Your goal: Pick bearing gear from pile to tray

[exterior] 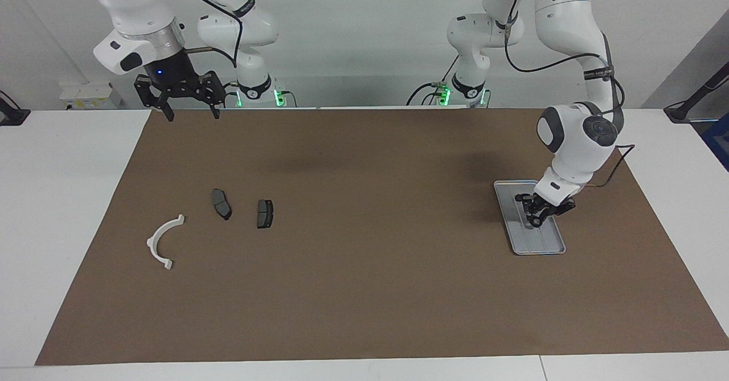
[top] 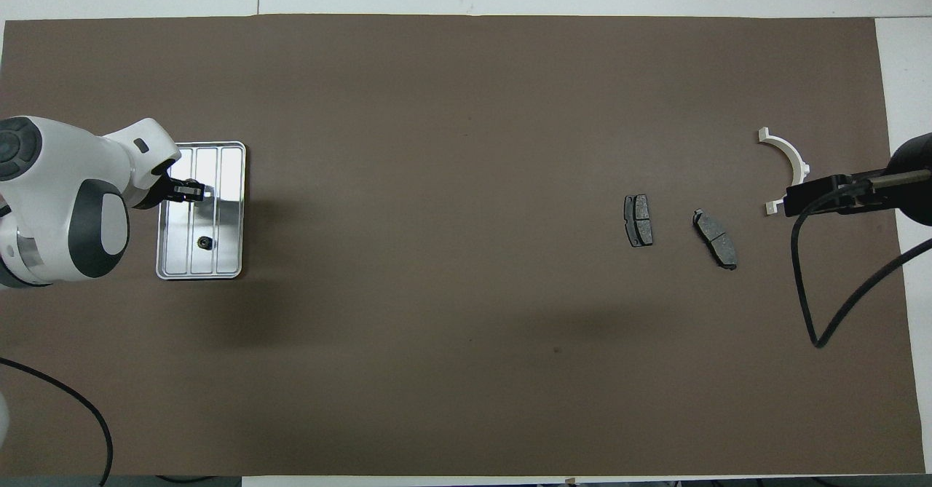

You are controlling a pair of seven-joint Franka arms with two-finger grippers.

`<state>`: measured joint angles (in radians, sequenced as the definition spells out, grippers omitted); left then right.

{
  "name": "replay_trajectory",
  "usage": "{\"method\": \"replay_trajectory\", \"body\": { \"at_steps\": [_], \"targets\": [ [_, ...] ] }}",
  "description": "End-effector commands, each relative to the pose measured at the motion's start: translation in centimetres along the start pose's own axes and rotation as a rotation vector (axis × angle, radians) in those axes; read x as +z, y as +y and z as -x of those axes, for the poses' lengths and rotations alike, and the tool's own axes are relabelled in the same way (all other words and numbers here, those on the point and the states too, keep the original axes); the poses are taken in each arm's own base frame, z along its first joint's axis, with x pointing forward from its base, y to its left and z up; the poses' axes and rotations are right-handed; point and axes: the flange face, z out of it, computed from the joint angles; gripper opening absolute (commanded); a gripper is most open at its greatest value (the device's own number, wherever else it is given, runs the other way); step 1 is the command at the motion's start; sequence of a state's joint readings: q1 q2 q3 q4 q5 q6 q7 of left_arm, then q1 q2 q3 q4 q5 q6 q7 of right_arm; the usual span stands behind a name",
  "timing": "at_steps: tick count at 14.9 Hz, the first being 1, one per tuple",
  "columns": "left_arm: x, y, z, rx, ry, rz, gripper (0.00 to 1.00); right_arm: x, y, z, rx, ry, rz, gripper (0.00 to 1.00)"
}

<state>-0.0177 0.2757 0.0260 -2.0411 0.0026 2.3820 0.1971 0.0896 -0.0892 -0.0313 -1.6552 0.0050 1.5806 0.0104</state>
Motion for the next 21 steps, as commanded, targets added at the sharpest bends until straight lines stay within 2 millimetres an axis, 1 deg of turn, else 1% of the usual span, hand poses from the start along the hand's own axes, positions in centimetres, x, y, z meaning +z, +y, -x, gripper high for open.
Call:
{"method": "replay_trajectory", "body": {
  "at_steps": [1, 6, 7, 8, 9, 11, 12, 14, 16, 18, 19, 21],
  "targets": [
    [0.7, 0.6, 0.8, -0.011, 0.022, 0.004, 0.0, 0.1, 0.2, 0.0, 0.024, 0.016, -0.024, 1.0],
    [1.2, 1.0, 1.2, -0.005, 0.022, 0.004, 0.0, 0.1, 0.3, 0.0, 0.026, 0.016, -0.024, 1.0],
    [1.2, 1.2, 1.2, -0.002, 0.022, 0.005, 0.02, 0.1, 0.3, 0.0, 0.026, 0.016, -0.024, 1.0],
    [1.2, 1.3, 1.1, 0.003, 0.019, 0.005, 0.74, 0.1, 0.2, 0.0, 0.024, 0.016, -0.024, 1.0],
    [1.0, 1.3, 1.0, 0.005, 0.016, 0.006, 1.0, 0.1, 0.3, 0.0, 0.026, 0.016, -0.024, 1.0],
    [0.1, 1.2, 0.6, 0.002, 0.021, 0.005, 1.0, 0.1, 0.3, 0.0, 0.026, 0.013, -0.024, 1.0],
    [-0.8, 1.0, 0.1, 0.002, 0.021, 0.006, 1.0, 0.1, 0.4, 0.0, 0.027, 0.013, -0.024, 1.0],
    [-4.8, 0.2, -1.2, -0.01, 0.027, 0.005, 1.0, 0.2, 0.2, 0.0, 0.024, 0.011, -0.024, 1.0],
    [-9.6, -0.9, -1.8, -0.055, 0.058, 0.008, 1.0, 0.1, 0.1, 0.0, 0.021, 0.013, -0.026, 1.0],
    [-15.1, -2.5, -1.9, -0.12, 0.085, 0.016, 1.0, 0.1, -0.2, 0.0, 0.016, 0.014, -0.026, 1.0],
    [-18.4, -2.5, -1.8, -0.146, 0.089, 0.019, 1.0, 0.2, -0.2, 0.0, 0.016, 0.011, -0.026, 1.0],
    [-24.4, -2.3, -1.1, -0.279, 0.135, 0.022, 1.0, 0.2, -0.2, 0.0, 0.016, 0.011, -0.026, 1.0]
  ]
}}
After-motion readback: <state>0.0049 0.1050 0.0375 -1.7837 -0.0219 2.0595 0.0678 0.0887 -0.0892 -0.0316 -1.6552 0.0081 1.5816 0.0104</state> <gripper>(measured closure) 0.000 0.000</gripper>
